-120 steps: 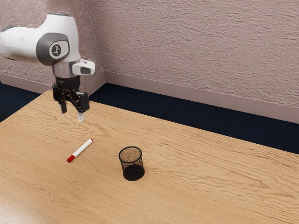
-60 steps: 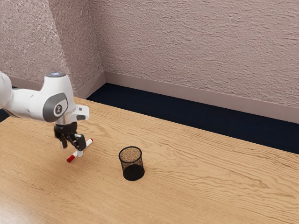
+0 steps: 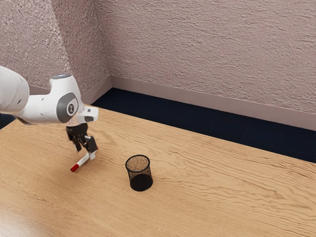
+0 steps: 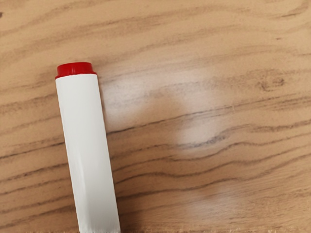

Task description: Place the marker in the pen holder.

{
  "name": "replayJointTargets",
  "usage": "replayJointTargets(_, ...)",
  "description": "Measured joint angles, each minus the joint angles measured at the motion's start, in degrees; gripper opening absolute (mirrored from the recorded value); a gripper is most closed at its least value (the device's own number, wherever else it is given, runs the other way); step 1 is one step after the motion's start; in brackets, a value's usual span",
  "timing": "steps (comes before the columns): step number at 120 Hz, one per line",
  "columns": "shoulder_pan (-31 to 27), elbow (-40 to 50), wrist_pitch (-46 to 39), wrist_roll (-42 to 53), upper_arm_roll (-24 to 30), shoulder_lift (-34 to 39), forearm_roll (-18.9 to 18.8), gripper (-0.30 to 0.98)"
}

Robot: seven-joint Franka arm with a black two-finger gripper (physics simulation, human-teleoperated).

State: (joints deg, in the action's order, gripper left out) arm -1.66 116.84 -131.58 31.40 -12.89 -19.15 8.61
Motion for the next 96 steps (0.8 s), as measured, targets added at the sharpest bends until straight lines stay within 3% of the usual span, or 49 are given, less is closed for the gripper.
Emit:
replayJointTargets(34, 0.26, -1.83, 5.91, 4.56, -0.02, -2.08, 0.23, 0.66)
replayJointTargets(96, -0.04, -5.6, 7.29, 9.1, -0.02, -5.63, 0.43, 0.66)
